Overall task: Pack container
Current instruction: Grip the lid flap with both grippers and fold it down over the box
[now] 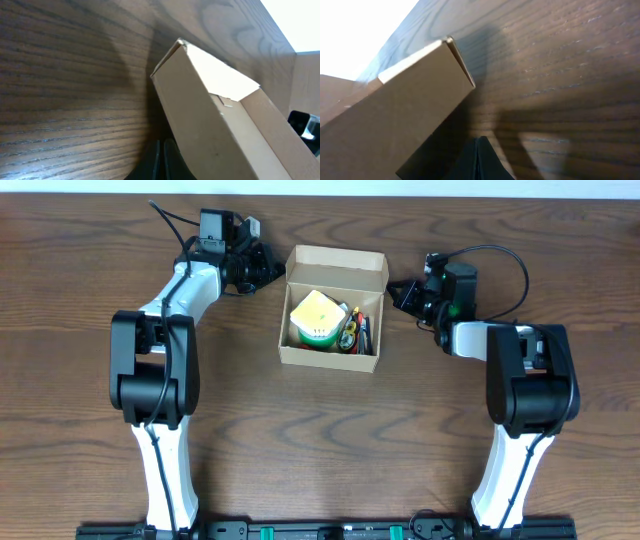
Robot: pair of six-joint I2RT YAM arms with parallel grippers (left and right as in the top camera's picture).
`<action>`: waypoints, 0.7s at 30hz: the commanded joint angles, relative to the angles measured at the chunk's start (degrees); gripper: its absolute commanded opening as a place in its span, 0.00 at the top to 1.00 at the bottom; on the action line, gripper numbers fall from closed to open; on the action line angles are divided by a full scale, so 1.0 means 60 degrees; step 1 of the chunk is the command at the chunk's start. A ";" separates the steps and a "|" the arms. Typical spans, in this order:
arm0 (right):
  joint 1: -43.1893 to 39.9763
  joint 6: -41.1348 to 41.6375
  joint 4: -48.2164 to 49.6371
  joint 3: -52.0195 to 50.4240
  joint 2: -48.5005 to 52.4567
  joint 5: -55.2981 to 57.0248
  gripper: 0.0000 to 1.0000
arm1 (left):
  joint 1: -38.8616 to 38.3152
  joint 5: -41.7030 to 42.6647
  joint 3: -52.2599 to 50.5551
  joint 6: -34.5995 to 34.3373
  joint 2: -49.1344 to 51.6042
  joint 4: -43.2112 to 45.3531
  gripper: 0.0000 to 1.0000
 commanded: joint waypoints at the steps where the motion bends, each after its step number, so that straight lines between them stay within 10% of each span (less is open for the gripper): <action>1: 0.0171 0.0364 0.0073 0.0284 0.0273 -0.0255 0.99 | -0.0044 0.0233 0.0076 -0.0204 0.0350 0.0189 0.94; 21: 0.0197 -0.1005 0.0076 0.1807 0.0284 -0.2823 0.99 | 0.0390 0.3122 0.0528 -0.0055 0.0288 0.1035 0.94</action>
